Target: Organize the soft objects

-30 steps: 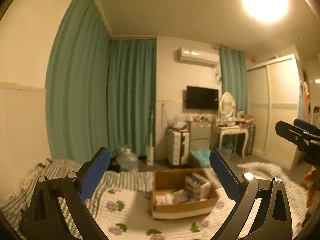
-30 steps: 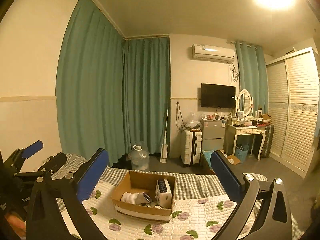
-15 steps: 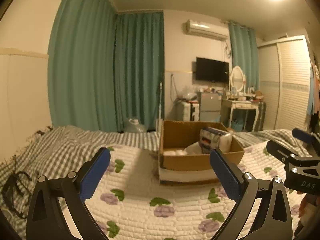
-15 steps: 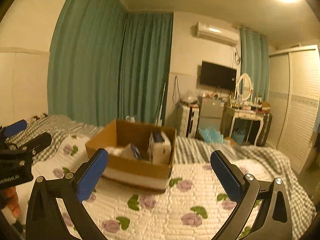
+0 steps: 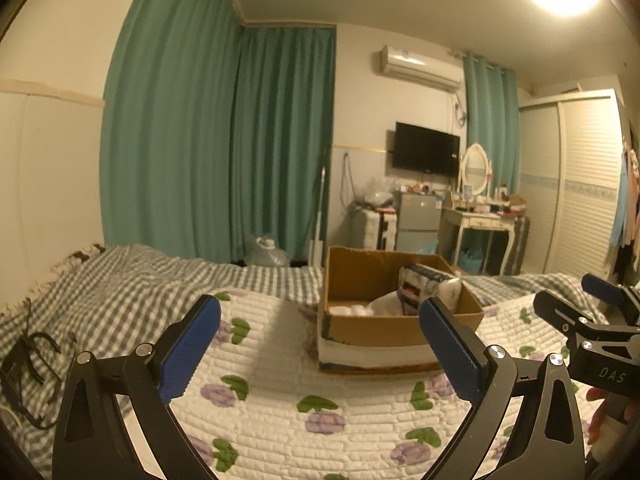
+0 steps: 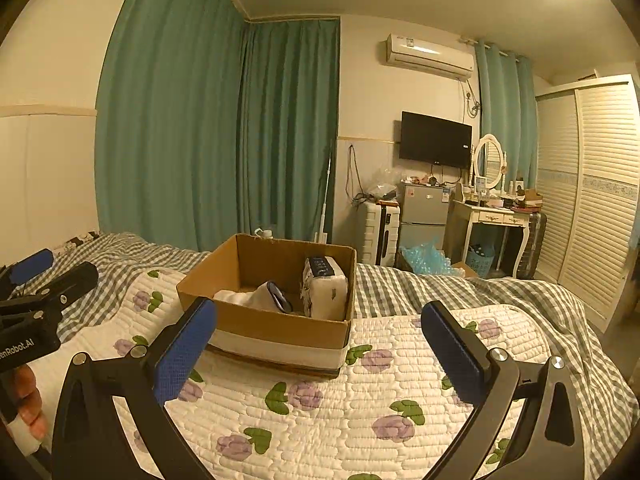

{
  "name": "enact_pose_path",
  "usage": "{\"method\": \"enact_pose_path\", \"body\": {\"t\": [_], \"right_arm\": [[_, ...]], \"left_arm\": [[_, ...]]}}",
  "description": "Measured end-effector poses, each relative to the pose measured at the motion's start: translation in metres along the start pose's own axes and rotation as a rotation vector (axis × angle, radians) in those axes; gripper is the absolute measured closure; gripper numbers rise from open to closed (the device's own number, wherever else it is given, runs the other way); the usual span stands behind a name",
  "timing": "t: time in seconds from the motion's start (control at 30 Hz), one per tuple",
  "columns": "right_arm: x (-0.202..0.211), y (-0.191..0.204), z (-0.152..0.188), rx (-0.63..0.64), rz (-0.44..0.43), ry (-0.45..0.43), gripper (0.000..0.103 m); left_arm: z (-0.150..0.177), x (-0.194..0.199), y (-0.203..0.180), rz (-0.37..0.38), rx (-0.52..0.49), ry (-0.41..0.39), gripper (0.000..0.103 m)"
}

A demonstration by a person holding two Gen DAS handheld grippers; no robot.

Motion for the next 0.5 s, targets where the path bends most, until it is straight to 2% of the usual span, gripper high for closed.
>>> {"method": "enact_pose_path", "body": {"t": [0.5], "right_arm": [[0.0039, 0.0021, -0.0007, -0.011, -0.008, -0.018, 0.000]], "left_arm": [[0.0018, -0.0018, -0.0016, 0.005, -0.016, 0.013, 0.002]]}}
Point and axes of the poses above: each gripper's, at about its wrist camera, not at the fingertips, and x roughly against the way its jaws point, y to its left, z to its underside, the point moved 5 cm from there along -x, roughly the way its jaws point, and after that the axes turned 10 degrees about y, right-handed, at the moved point
